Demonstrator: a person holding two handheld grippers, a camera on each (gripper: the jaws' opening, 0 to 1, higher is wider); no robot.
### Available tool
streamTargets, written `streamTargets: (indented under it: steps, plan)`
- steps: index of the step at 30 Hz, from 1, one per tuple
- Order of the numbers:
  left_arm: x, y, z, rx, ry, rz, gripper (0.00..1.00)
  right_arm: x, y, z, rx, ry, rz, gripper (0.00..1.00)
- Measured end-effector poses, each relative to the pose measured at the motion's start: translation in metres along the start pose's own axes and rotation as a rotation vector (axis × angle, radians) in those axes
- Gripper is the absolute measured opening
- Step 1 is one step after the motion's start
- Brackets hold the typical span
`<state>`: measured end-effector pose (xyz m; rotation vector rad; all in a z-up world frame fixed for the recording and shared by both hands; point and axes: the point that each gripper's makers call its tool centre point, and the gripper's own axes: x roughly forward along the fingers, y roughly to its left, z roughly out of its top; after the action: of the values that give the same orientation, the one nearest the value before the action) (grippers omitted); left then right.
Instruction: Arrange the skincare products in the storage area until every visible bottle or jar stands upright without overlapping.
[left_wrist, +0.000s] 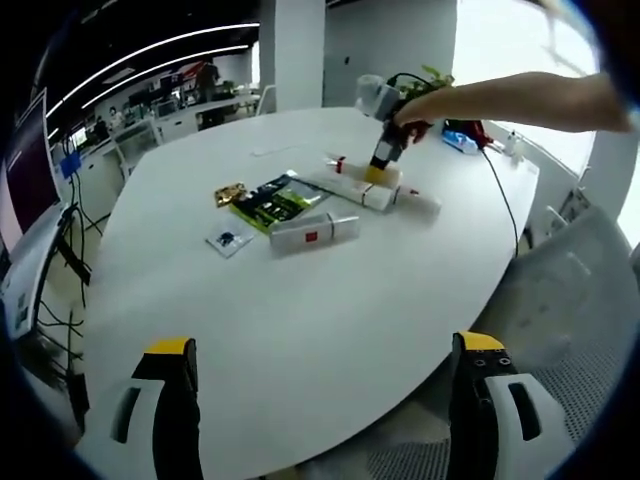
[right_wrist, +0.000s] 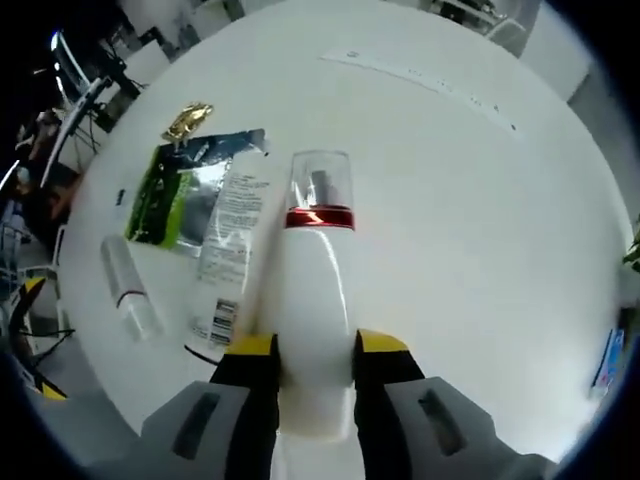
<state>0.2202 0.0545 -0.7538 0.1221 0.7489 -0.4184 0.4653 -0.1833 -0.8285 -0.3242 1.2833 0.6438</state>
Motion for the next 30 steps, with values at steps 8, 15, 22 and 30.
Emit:
streamTargets:
  steps: [8, 15, 22, 30]
  plan:
    - [0.000, -0.007, 0.003, 0.016, -0.012, -0.031, 0.99, -0.002, 0.002, -0.011, 0.066, -0.011, 0.073, 0.27]
    - [-0.002, -0.017, 0.014, -0.037, -0.054, -0.109, 0.99, -0.005, 0.005, -0.019, 0.128, -0.057, 0.149, 0.27]
    - [-0.005, -0.010, 0.017, -0.028, -0.052, -0.118, 0.99, -0.012, 0.017, -0.033, 0.216, -0.112, 0.235, 0.27]
    - [-0.004, -0.004, 0.039, -0.014, -0.085, -0.151, 0.99, -0.020, 0.031, -0.040, 0.375, -0.197, 0.368, 0.27]
